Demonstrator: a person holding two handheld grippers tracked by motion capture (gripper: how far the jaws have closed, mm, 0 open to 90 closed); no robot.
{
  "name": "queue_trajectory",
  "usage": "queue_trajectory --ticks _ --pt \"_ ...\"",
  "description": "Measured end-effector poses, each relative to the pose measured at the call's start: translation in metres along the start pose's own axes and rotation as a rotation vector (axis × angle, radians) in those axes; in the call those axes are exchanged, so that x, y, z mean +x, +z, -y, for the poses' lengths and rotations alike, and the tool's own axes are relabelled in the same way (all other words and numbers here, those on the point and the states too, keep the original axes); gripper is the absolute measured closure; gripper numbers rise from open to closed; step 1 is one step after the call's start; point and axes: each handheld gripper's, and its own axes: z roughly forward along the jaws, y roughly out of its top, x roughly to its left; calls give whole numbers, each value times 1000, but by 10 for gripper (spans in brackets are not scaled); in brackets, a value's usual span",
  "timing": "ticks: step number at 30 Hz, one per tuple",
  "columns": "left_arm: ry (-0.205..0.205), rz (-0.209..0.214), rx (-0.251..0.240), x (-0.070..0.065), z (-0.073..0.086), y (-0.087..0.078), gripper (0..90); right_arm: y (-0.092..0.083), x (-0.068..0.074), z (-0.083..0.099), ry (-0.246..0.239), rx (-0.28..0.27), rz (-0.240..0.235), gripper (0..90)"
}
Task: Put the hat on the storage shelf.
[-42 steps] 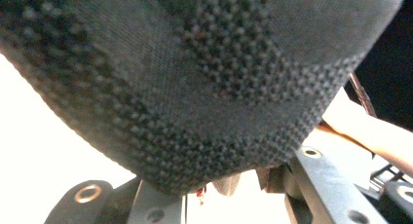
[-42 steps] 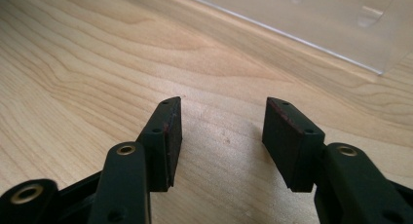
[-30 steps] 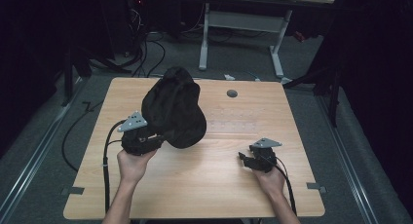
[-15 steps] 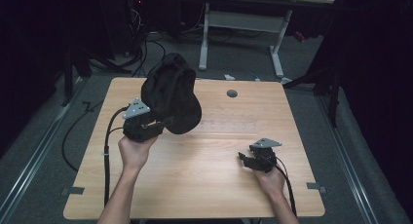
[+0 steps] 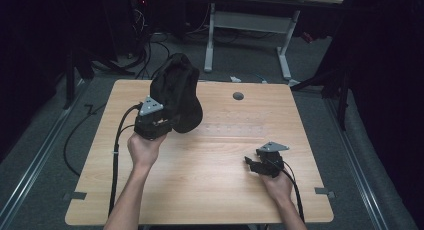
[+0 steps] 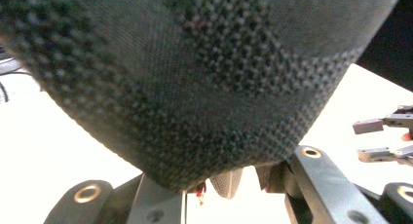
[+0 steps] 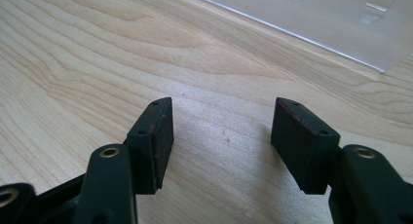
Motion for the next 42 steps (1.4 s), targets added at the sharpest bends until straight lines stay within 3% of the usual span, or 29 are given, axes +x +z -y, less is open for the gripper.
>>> queue_trajectory --ticks 5,21,31,42 --pt "25 -39 9 0 5 7 697 0 0 0 0 0 0 414" --pt "60 -99 34 -3 15 18 696 0 0 0 -1 -1 0 413" --pt "43 -107 43 0 26 24 689 0 0 0 -1 -1 0 413" --pt "19 -92 29 3 27 23 664 0 0 0 0 -1 0 413"
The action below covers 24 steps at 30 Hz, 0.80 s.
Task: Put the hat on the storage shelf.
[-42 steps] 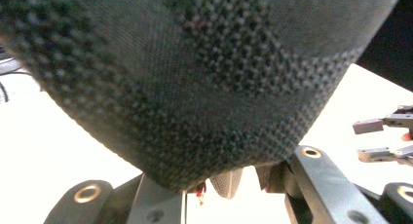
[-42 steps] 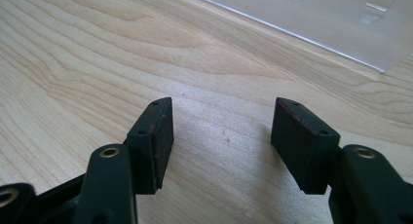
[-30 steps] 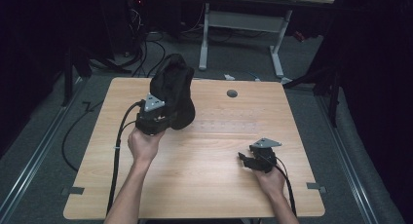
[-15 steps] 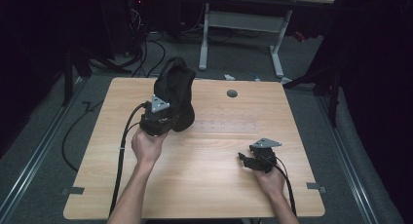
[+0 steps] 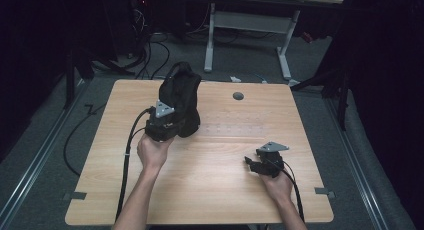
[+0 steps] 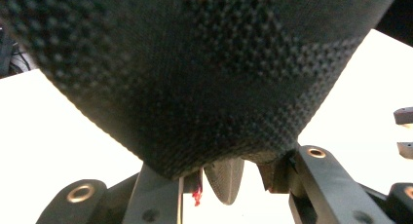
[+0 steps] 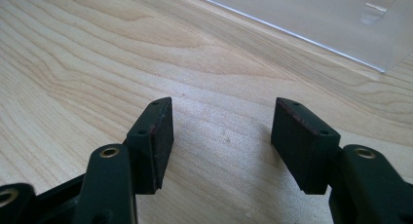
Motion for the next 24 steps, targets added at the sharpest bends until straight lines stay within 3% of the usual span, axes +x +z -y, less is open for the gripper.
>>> queue_trajectory --ticks 6,12,16,24 --pt "-41 25 0 2 -1 -1 623 0 0 0 0 0 0 413" --pt "-70 28 -3 5 0 2 465 0 0 0 0 0 0 412" --pt "-112 49 -13 5 -4 1 352 0 0 0 0 0 0 412" --pt "-127 58 -15 7 -5 0 234 0 0 0 0 0 0 412"
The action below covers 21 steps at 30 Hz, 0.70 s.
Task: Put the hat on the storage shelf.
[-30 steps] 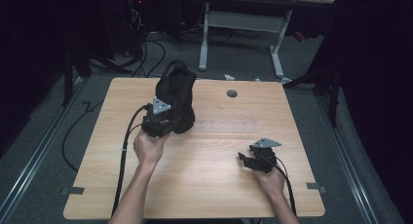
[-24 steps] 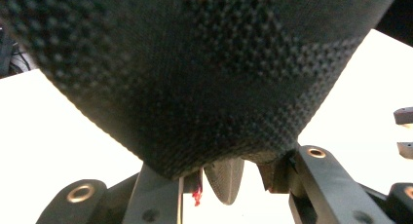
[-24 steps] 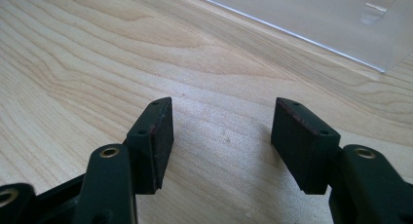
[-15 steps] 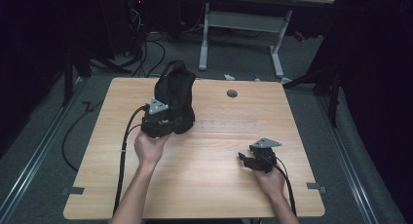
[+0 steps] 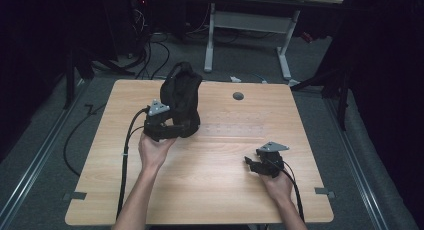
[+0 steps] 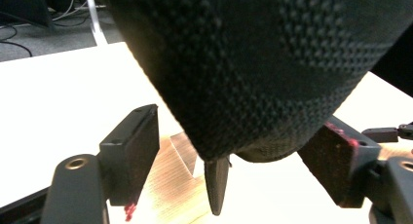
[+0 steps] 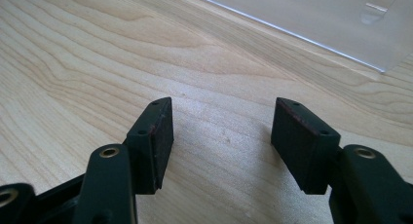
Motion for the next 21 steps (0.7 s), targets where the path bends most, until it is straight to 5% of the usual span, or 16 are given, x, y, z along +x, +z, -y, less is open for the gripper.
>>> queue_trajectory --ticks 21 --pt "-40 57 -16 9 -1 -33 215 0 0 0 0 0 0 412"
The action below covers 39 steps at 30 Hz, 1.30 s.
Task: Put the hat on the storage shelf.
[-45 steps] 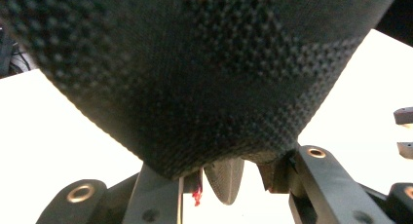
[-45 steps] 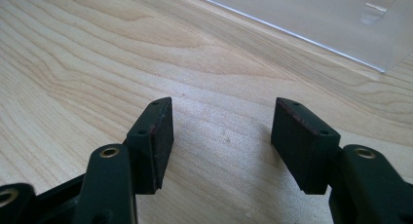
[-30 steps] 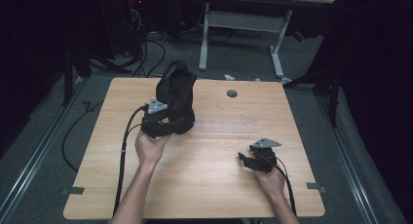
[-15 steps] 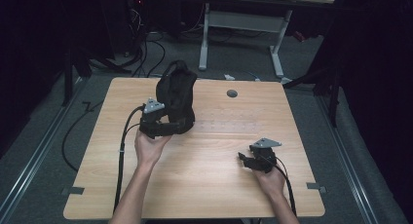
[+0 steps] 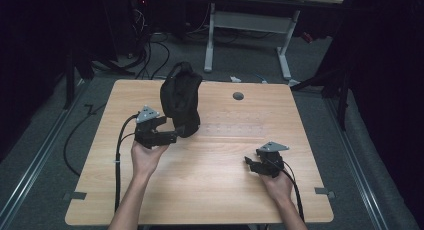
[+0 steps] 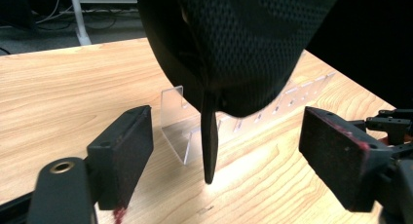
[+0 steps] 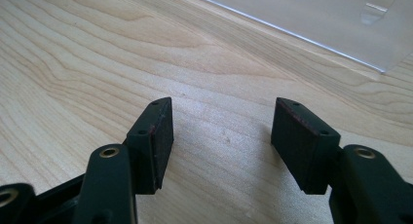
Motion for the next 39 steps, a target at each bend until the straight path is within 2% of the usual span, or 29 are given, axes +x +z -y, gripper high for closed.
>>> queue_trajectory --ticks 6,9,11,15,22,24,26,30,39 --pt "4 -8 -6 4 2 -11 229 0 0 0 0 0 0 412" --pt "-10 -10 -17 7 2 -16 231 0 0 0 0 0 0 412" --pt "1 -34 -25 9 3 -18 251 0 0 0 0 0 0 412" --pt "9 -53 -31 13 7 -22 254 0 0 0 0 0 0 412" --pt "2 -55 -21 18 16 -29 261 0 0 0 0 0 0 412" --pt "4 -69 -21 20 18 -31 265 0 0 0 0 0 0 410" --pt "-8 -70 -25 22 20 -33 277 0 0 0 1 0 0 409" --pt "-7 -88 -16 25 26 -34 279 0 0 0 0 2 0 409" --pt "-3 -91 -1 28 34 -37 283 0 0 0 1 1 0 409"
